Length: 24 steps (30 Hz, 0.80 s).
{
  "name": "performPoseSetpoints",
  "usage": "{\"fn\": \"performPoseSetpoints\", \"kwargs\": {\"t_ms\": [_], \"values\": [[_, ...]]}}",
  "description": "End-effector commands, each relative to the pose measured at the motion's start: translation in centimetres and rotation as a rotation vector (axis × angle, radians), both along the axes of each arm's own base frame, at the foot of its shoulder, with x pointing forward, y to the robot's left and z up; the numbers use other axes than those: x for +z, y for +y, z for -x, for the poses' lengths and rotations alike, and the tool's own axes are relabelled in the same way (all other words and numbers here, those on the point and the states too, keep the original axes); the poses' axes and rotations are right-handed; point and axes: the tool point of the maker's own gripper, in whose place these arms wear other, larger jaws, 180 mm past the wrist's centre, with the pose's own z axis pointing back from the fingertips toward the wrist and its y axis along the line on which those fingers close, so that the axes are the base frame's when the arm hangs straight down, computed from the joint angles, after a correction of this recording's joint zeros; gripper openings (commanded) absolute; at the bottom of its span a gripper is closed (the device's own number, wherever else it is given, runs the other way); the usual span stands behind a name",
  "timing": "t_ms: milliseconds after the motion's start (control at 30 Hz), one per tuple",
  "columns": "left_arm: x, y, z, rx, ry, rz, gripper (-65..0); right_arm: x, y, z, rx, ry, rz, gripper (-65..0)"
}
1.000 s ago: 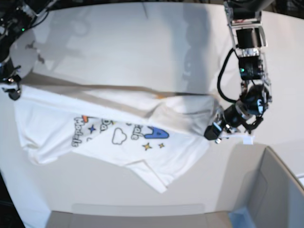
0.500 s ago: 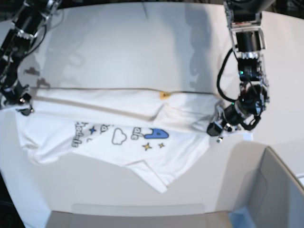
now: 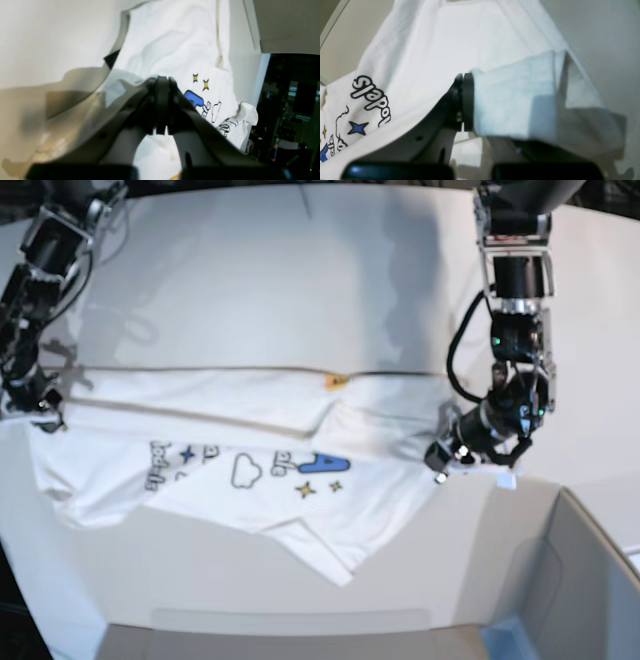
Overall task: Layout the t-shirt on the table in an organized manner, then fold the t-shirt properly
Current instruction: 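Fold the lifted collar side over the print toward the hem with both grippers, then release the folded edge and move the left gripper to the shirt's side corner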
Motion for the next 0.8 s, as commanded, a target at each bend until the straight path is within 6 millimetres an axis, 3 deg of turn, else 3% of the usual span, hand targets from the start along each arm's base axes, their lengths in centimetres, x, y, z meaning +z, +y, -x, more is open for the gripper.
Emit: {"fn": "performPoseSetpoints", "kwargs": {"t_ms": [0, 100, 233, 333, 500, 600, 667, 767], "values": [[2.2, 0.4, -1.3, 0.001, -0.060, -0.005, -57.6, 3.0, -1.6, -1.1, -0.014, -0.076, 0.052, -59.6], [2.2, 0.4, -1.3, 0.000, -0.061, -0.006, -49.5, 3.8, -2.5, -1.0, -0.016, -0.082, 0.078, -45.2], [2.2, 0.4, -1.2, 0.000, -0.062, -0.003, -47.7, 5.7, -2.4, -1.3, -0.003, -0.121, 0.117, -32.8], [3.2, 0.2, -1.4, -0.005, -0.090, -0.005, -47.7, 7.6, -2.1, -1.6, 0.012, -0.159, 0.150, -31.2], [7.6, 0.9, -0.4, 0.008, -0.225, -0.022, -47.7, 10.0, -0.4, -0.4, 0.064, -0.204, 0.238, -31.2], [9.6, 1.4, 1.5, 0.020, -0.293, -0.046, -47.7, 9.5, 1.6, 1.8, 0.101, -0.194, 0.269, -31.2], [8.9, 2.0, 3.1, 0.028, -0.280, -0.063, -47.7, 7.9, 2.8, 3.7, 0.121, -0.154, 0.259, -31.2], [7.8, 2.1, 5.1, 0.028, -0.254, -0.074, -47.7, 5.7, 2.5, 6.7, 0.080, -0.097, 0.178, -31.2]]}}
